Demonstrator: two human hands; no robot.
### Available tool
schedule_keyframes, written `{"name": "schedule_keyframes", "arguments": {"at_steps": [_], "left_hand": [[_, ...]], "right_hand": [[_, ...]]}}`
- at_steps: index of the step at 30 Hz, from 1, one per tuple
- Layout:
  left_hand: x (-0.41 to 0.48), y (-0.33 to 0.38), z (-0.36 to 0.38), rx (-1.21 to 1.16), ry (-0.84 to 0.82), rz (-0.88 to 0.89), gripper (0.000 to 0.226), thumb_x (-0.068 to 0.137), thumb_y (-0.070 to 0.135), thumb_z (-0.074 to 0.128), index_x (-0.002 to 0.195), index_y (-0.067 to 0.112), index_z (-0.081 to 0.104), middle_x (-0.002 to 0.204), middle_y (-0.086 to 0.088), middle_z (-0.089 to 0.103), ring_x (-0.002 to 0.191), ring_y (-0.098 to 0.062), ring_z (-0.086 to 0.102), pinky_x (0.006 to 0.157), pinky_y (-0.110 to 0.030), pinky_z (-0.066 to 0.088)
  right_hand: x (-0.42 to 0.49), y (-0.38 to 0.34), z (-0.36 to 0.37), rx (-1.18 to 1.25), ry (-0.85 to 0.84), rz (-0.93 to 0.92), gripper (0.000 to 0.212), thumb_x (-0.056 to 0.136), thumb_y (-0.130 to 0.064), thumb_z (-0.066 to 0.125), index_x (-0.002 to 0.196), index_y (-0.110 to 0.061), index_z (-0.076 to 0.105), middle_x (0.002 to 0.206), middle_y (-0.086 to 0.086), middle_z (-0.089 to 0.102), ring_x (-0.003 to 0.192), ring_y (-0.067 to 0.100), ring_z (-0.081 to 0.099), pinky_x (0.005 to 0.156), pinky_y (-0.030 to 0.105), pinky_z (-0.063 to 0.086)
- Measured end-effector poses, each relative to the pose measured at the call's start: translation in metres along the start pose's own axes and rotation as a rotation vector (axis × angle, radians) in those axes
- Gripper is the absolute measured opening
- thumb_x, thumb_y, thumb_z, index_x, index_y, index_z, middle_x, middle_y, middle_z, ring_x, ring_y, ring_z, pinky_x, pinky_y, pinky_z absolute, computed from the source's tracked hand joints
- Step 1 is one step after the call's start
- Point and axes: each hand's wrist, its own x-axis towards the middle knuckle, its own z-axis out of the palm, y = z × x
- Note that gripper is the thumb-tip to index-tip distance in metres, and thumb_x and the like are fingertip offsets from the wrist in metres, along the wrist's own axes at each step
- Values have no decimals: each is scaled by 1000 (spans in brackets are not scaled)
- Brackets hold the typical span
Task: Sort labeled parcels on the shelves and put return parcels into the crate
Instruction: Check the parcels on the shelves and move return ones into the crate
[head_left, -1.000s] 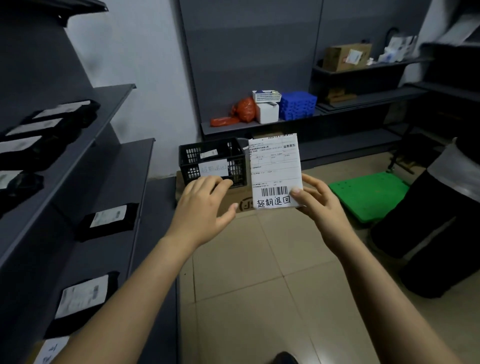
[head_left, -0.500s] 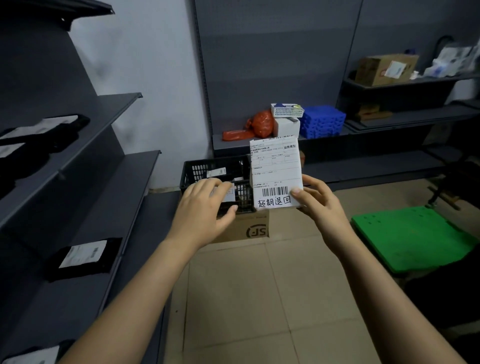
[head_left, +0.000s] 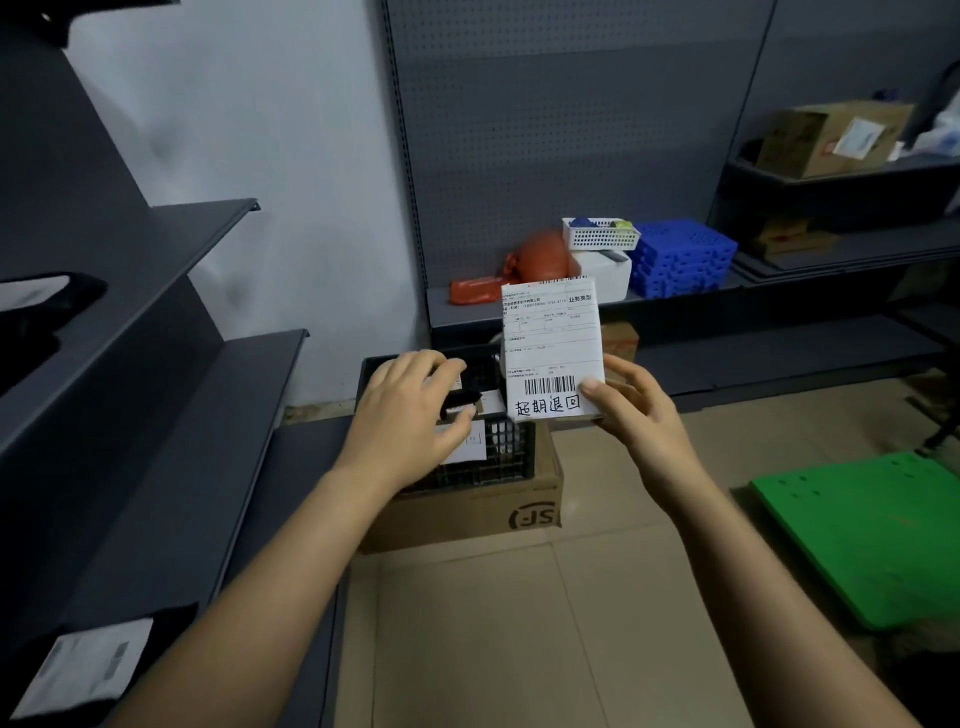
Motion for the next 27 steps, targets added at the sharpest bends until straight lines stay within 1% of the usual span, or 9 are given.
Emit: {"name": "schedule_keyframes", "arguments": {"at_steps": [3, 6, 9, 13, 16, 19, 22, 24, 27], "left_hand": [[39, -35, 19, -6, -12, 27, 41, 86, 32, 67, 121, 12, 60, 112, -4, 61, 106, -24, 57, 91, -39, 45], [73, -66, 42, -10, -23, 39, 41, 85, 31, 67, 121, 12, 61, 112, -4, 61, 105, -24, 58, 91, -40, 45], [102, -88, 67, -21, -31, 34, 40, 85, 31, 66, 119, 11, 61, 110, -4, 61, 104, -24, 58, 91, -39, 46], [143, -115, 109, -19, -46, 29, 42, 85, 33, 67, 120, 12, 61, 110, -3, 61, 104, -23, 57, 91, -39, 45], [175, -131, 141, -15, -62, 1, 44, 85, 34, 67, 122, 12, 60, 112, -3, 60, 106, -23, 57, 92, -40, 45], [207, -146, 172, -6, -61, -24, 43, 85, 34, 68, 121, 11, 61, 110, -4, 61, 104, -24, 57, 90, -40, 45], [234, -157, 200, -8, -75, -69, 44, 87, 40, 54, 120, 13, 61, 109, -2, 61, 102, -23, 57, 90, -39, 45], [247, -164, 217, -15, -92, -104, 46, 87, 43, 47, 119, 14, 61, 109, -1, 61, 102, -21, 57, 90, -38, 45], [260, -175, 242, -38, -133, -123, 43, 87, 41, 51, 118, 14, 62, 109, 0, 61, 102, -20, 57, 89, -36, 44]], "right_hand": [[49, 7, 18, 7, 23, 9, 60, 78, -44, 76, 130, -25, 55, 120, 1, 68, 106, 12, 67, 87, 34, 55], [92, 15, 34, 10, 40, 23, 60, 76, -44, 75, 129, -25, 56, 119, 0, 68, 105, 11, 67, 83, 30, 55], [132, 25, 43, 3, 43, 44, 51, 82, -38, 73, 128, -24, 56, 117, 0, 69, 103, 10, 68, 81, 26, 54], [193, 43, 47, -26, 22, 70, 61, 71, -52, 76, 126, -30, 58, 118, -2, 68, 105, 10, 67, 88, 32, 54], [244, 55, 46, -29, 3, 85, 64, 68, -55, 76, 125, -32, 59, 120, -3, 67, 106, 8, 66, 88, 32, 54], [298, 64, 44, -11, -15, 93, 53, 80, -39, 74, 128, -24, 57, 118, -2, 68, 100, 3, 67, 76, 20, 54], [345, 72, 43, -21, -45, 111, 47, 85, -31, 71, 128, -22, 57, 114, -3, 69, 94, 0, 68, 71, 15, 53], [371, 79, 44, -43, -77, 117, 47, 84, -34, 72, 127, -23, 57, 113, -4, 70, 95, 1, 68, 73, 18, 53], [402, 93, 47, -69, -114, 157, 59, 75, -49, 72, 127, -26, 57, 115, -4, 69, 101, 5, 66, 81, 24, 52]]}}
